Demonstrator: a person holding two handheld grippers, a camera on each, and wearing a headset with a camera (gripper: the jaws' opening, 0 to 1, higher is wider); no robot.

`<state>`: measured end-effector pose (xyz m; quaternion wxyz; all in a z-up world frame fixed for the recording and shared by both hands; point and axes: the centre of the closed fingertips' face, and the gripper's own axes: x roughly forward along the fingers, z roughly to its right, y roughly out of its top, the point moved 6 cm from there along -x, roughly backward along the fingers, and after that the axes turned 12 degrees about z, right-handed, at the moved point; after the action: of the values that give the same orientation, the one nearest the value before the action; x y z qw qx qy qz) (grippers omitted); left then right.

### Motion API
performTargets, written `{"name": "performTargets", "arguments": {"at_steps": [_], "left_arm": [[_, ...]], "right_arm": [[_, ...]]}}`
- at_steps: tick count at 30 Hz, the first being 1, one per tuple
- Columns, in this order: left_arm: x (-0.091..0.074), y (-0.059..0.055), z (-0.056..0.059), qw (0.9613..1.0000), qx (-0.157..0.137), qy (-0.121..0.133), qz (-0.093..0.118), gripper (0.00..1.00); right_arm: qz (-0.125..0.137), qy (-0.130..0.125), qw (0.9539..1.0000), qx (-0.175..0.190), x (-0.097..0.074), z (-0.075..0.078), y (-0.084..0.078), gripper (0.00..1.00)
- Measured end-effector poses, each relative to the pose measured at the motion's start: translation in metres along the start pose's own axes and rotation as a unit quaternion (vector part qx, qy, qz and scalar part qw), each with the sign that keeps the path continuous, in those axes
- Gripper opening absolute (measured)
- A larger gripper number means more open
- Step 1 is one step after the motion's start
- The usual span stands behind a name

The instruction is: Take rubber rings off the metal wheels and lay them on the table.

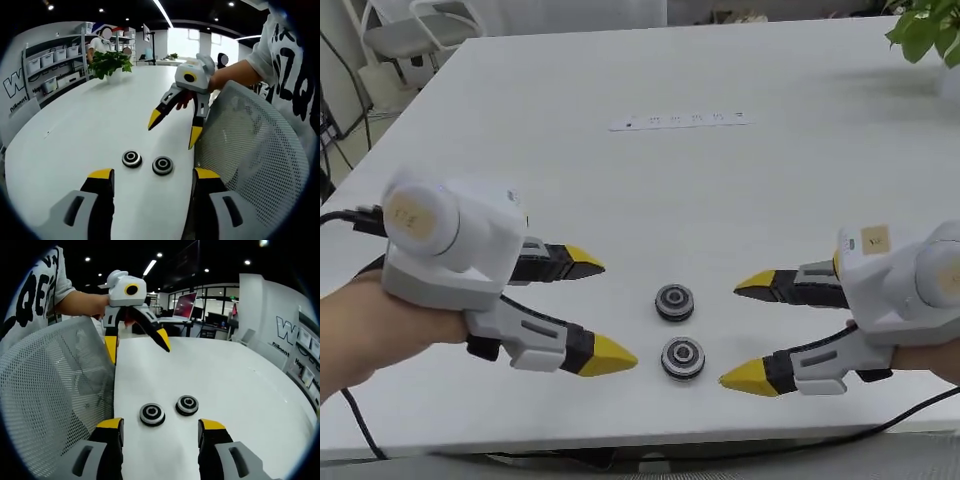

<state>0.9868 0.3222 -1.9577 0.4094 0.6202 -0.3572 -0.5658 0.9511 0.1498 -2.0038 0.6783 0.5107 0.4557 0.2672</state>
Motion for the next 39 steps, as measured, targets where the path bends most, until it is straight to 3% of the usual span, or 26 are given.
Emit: {"name": "performTargets", "arguments": {"at_steps": [20,25,39], "left_arm": [[0.024,-0.004,-0.003,0.9992,0.011,-0.036,-0.016,0.54],[0.027,-0.005,-0.002,0.9989,0.017,-0.04,-0.016,0.48],[0.035,-0.013,0.005,0.9976,0.024,-0.055,-0.034,0.43]], "right_arm": [[0.01,0.003,0.9999,0.013,0.002,0.009,-0.008,0.44],[0.011,0.009,0.9997,0.019,0.004,0.007,-0.01,0.41],[0.008,0.025,0.9994,0.025,0.012,0.002,-0.014,0.37]]}}
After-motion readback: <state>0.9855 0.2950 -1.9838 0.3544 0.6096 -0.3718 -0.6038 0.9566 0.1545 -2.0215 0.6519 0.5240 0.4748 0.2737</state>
